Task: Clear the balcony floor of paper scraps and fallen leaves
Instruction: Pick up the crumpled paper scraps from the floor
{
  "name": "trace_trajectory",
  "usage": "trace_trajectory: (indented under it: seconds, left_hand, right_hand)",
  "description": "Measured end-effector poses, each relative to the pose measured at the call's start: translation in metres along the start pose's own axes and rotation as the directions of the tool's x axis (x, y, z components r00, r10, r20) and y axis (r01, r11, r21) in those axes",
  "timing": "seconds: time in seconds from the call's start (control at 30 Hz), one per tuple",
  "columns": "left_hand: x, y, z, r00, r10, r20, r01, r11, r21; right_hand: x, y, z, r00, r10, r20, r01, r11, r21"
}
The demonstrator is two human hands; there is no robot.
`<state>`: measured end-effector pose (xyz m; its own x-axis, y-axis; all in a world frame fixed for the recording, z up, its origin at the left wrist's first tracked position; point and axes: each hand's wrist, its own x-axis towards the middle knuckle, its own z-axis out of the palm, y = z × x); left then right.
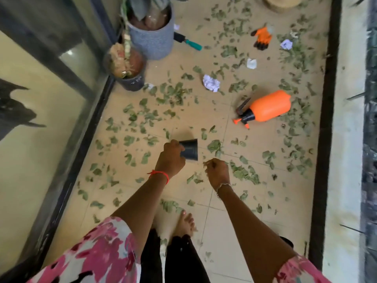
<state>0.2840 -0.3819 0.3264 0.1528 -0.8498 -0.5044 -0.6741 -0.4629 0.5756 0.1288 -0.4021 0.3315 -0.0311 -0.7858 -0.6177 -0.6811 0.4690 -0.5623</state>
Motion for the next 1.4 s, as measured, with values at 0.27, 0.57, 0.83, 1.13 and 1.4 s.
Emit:
trace_trajectory:
  seconds: [0.27, 0.57, 0.83, 1.13, 1.4]
  left_hand:
    - [0.089, 0.028, -0.024, 0.989, 0.035, 0.141, -0.051, 0.992, 0.115]
    - [0.189, 0.025, -0.078, 0.977, -0.015, 0.215, -0.051, 0.954, 0.295]
    - [0.299, 0.093, -0.079, 0.962, -0.009, 0.274, -0.084, 0.942, 0.325]
    - [0.436, 0.178, -0.058, 0.947, -0.049, 0.317, -0.116, 0.869, 0.48]
    - [0.523, 0.219, -0.048, 0.942, 0.028, 0.335, -0.23, 0.78, 0.582]
  right_hand:
    - [0.077, -0.007, -0.044, 0.992, 0.114, -0.055, -0.117, 0.992, -0.041]
    - [0.186, -0.064, -0.067, 0.994, 0.063, -0.084, -0.074, 0.987, -0.14]
    - [0.299, -0.107, -0.095, 0.992, 0.075, -0.106, -0.075, 0.997, 0.003]
    - [0.425, -0.135, -0.172, 0.993, 0.015, 0.114, 0.001, 0.99, -0.142]
    - [0.526, -0.129, -0.227, 0.996, 0.06, -0.06, -0.067, 0.99, -0.121]
